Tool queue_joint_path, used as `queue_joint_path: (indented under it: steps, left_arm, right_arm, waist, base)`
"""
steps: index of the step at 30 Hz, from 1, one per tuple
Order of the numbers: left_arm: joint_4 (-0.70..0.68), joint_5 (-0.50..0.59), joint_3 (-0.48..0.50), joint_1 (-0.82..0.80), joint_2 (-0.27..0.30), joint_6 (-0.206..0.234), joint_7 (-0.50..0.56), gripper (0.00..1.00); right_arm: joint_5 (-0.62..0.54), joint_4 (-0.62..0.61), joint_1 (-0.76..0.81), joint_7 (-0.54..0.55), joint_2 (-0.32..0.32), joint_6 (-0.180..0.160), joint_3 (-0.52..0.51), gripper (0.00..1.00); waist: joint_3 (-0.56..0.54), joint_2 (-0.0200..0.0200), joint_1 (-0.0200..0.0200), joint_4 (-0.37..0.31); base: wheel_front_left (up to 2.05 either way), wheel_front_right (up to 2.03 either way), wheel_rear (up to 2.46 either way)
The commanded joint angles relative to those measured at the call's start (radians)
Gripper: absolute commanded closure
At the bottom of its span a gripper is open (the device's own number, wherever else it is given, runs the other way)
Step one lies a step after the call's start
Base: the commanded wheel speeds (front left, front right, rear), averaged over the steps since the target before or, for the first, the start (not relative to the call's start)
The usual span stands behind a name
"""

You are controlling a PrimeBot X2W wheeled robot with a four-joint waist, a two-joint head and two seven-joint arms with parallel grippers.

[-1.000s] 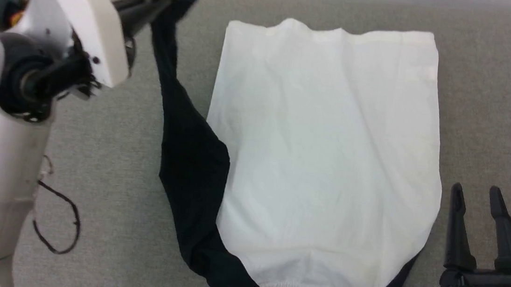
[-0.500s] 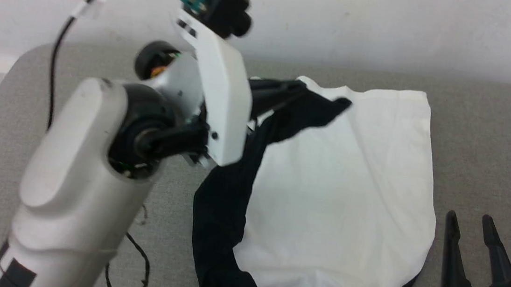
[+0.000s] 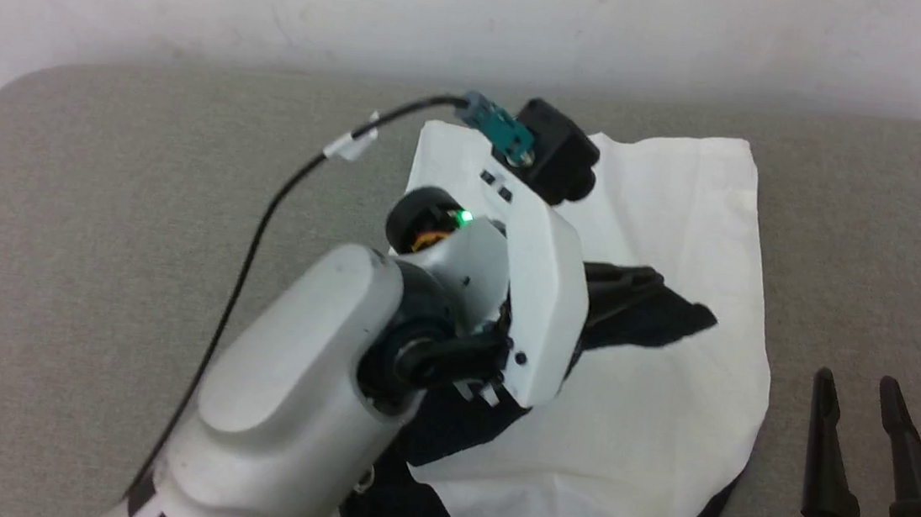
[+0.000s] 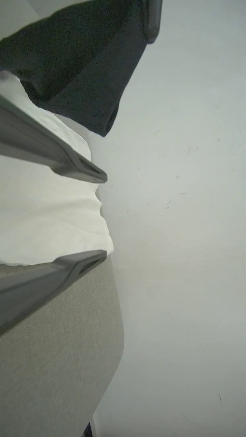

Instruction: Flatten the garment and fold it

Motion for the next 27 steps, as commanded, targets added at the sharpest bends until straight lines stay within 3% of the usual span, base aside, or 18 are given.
queue_joint_path:
  steps: [1, 15, 27]
  left_arm:
    - [0.015, 0.006, -0.009, 0.022, -0.01, -0.006, -0.022, 1.0]
    - [0.344, 0.056, -0.238, 0.054, -0.063, -0.02, -0.297, 1.0]
    - [0.57, 0.008, -0.424, 0.03, -0.064, 0.049, -0.414, 1.0]
  right_arm:
    - [0.004, -0.003, -0.014, -0.005, 0.002, -0.001, 0.0, 0.0]
    - [-0.019, -0.019, -0.068, -0.005, 0.002, -0.001, -0.001, 0.0]
    - [-0.025, -0.017, -0.087, -0.005, 0.002, -0.001, 0.006, 0.0]
  waist:
    - [0.033, 0.0, -0.0001, -0.03]
    - [0.16, 0.0, -0.0001, -0.116]
    - [0.188, 0.0, -0.0001, -0.155]
  base:
    - [0.0, 0.0, 0.0]
    - [0.0, 0.0, 0.0]
    - [0.0, 0.0, 0.0]
